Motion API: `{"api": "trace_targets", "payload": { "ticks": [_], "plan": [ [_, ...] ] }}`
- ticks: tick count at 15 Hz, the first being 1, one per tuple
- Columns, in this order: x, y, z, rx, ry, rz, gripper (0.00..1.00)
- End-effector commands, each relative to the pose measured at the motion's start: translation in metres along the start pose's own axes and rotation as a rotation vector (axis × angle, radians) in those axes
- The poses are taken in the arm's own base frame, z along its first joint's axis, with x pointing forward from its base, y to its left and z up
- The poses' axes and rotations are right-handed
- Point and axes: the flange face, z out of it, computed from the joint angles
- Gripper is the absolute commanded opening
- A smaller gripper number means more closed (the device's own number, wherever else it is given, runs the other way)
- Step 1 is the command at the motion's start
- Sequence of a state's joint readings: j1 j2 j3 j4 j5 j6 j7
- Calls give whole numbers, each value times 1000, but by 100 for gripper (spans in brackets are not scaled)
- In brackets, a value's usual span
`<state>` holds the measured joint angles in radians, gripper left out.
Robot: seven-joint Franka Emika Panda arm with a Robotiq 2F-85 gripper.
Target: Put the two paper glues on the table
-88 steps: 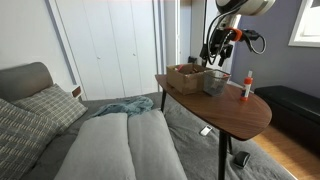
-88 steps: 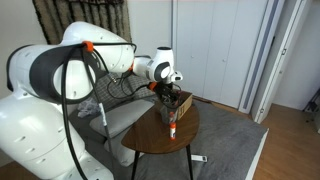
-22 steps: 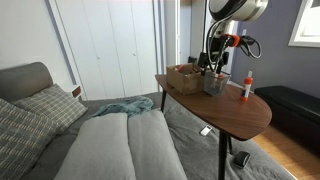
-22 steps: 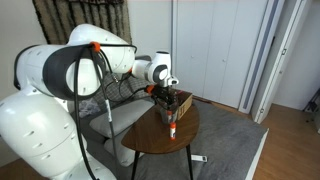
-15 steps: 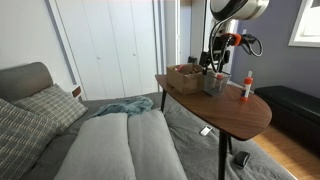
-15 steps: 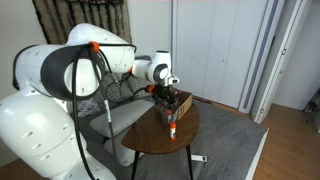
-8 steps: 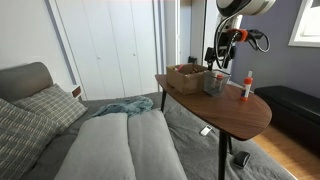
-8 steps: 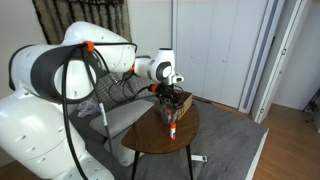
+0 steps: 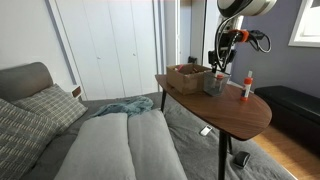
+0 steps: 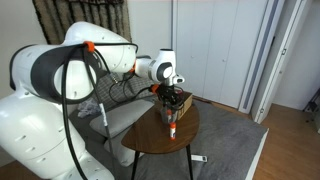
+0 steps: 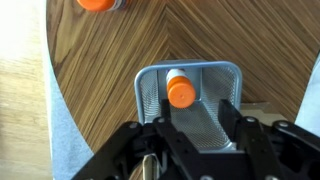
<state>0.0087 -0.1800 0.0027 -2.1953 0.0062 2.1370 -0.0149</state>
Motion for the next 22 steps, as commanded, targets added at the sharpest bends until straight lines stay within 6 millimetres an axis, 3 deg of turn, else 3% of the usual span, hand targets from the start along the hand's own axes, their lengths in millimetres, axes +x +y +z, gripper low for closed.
{"api": "trace_targets", "payload": {
  "ticks": [1, 10, 16, 20, 21, 22],
  "plan": [
    [-1, 3, 1, -17, -20, -14, 36],
    [0, 6, 6, -29, -22, -12, 48],
    [0, 6, 15, -37, -40, -19, 43],
    [0, 7, 22, -40, -56, -21, 31],
    [1, 7, 23, -41, -58, -21, 11],
    [1, 7, 23, -41, -58, -21, 5]
  ]
}}
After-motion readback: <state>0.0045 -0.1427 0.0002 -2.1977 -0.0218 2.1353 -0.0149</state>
